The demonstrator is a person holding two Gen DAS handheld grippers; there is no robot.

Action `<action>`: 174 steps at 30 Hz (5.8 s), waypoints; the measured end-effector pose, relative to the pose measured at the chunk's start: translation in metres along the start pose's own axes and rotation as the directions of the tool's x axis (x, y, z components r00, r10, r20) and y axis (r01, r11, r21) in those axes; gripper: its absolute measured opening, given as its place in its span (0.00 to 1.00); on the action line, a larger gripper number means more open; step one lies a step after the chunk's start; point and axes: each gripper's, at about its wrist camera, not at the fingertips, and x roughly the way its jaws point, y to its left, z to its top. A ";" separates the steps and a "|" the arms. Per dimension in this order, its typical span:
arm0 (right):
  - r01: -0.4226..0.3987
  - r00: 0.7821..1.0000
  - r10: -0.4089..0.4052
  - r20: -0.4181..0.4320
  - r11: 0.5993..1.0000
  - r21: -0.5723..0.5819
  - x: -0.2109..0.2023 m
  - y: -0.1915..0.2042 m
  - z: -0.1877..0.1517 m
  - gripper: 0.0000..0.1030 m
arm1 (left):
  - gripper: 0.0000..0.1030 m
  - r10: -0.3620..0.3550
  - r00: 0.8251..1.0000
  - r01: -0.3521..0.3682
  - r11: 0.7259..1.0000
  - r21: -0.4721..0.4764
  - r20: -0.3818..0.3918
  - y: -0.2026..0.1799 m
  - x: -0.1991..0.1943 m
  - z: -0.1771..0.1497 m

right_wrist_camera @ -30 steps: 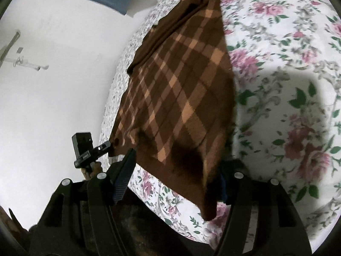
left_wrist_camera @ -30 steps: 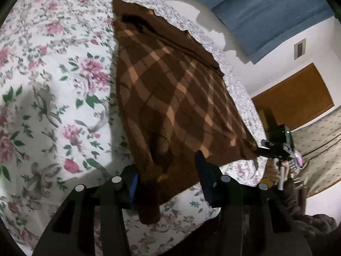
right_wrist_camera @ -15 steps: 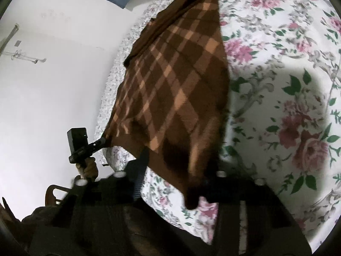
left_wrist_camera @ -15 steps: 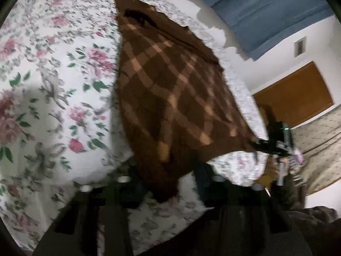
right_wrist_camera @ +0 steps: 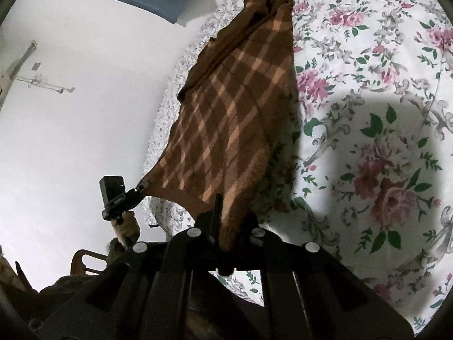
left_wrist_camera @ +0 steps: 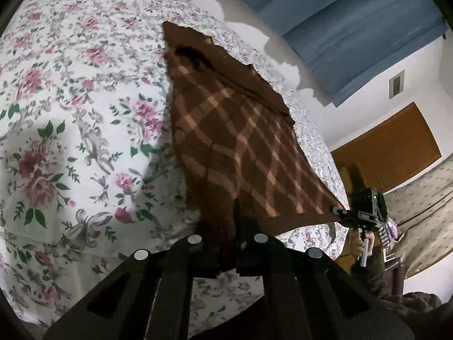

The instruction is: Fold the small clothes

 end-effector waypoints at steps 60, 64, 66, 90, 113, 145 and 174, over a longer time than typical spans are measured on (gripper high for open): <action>-0.028 0.954 -0.025 0.299 0.984 0.174 0.059 -0.091 0.350 0.44 | 0.40 0.151 0.974 -0.150 0.989 -0.022 0.166 0.087 0.145 0.320; 0.035 0.953 -0.085 0.292 0.985 0.171 0.072 -0.091 0.358 0.44 | 0.40 0.165 0.976 -0.166 0.986 -0.010 0.144 0.090 0.152 0.322; 0.057 0.952 -0.105 0.287 0.984 0.170 0.078 -0.091 0.362 0.44 | 0.40 0.175 0.975 -0.177 0.984 -0.003 0.138 0.090 0.157 0.324; 0.311 0.902 -0.282 0.327 0.950 -0.038 0.088 -0.046 0.373 0.04 | 0.03 0.322 0.928 -0.349 0.928 0.130 0.189 0.061 0.184 0.340; 0.259 0.899 -0.270 0.345 0.963 0.079 0.077 -0.067 0.376 0.19 | 0.26 0.447 0.870 -0.453 0.891 -0.024 0.207 0.081 0.166 0.337; 0.142 0.935 -0.133 0.328 0.990 -0.006 0.091 -0.051 0.261 0.43 | 0.39 0.401 0.888 -0.423 0.904 0.062 0.224 0.031 0.175 0.221; 0.226 0.907 -0.199 0.371 0.974 -0.030 0.097 -0.025 0.263 0.78 | 0.53 0.379 0.898 -0.404 0.912 0.077 0.225 0.027 0.177 0.223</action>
